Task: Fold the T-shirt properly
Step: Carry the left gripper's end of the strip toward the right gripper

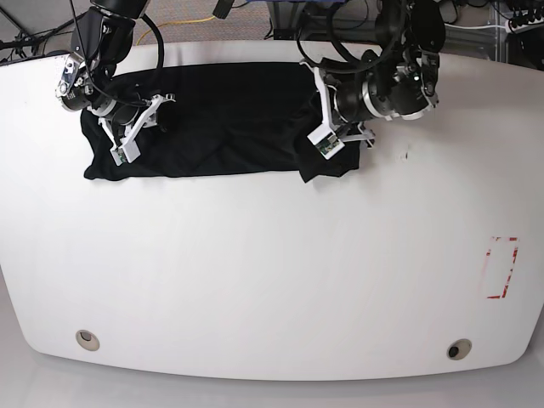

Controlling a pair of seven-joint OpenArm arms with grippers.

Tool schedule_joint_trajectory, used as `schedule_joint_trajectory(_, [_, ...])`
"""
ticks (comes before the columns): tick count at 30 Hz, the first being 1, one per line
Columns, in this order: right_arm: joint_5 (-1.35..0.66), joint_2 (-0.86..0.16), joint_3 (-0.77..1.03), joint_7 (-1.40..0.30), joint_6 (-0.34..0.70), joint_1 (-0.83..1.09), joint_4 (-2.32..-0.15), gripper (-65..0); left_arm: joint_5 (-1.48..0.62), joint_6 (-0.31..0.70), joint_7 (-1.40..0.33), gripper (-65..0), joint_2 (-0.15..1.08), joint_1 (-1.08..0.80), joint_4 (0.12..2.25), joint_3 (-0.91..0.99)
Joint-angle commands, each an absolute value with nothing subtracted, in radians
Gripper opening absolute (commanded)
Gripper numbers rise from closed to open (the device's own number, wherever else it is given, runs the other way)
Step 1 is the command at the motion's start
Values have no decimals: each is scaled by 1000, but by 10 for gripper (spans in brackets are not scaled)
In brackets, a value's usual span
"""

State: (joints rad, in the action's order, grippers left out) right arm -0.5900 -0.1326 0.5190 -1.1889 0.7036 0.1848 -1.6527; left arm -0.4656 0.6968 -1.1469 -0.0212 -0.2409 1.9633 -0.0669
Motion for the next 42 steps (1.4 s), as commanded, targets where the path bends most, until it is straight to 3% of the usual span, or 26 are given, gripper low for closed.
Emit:
schedule_joint_trajectory(1, [-573,-142,521,-1207,698,186,-1659,-482,-484,698,-1121,-646,-38,-214,1972,-79])
schedule_joint_trajectory(22, [-573,-142,521,-1205,698,182,-1658,-482,-305,698,-1121,-642,-110,-107,1837,-251])
schedule_joint_trajectory(25, [-573,-142,521,-1205,698,182,-1658,-482,-303,698,-1121,-579,-110,-93,1817,-272])
schedule_joint_trajectory(30, [-573,-142,521,-1205,698,180,-1658,-482,-306,698,-1121,-418,-111,-48,1814,-302])
schedule_joint_trajectory(33, [-573,-142,519,-1205,698,180,-1658,-482,-308,698,-1121,-362,-133,-16,1819,-357])
schedule_joint_trajectory(42, [-573,-143,519,-1205,698,179,-1658,-482,-308,698,-1122,-346,-157,13,1937,-481])
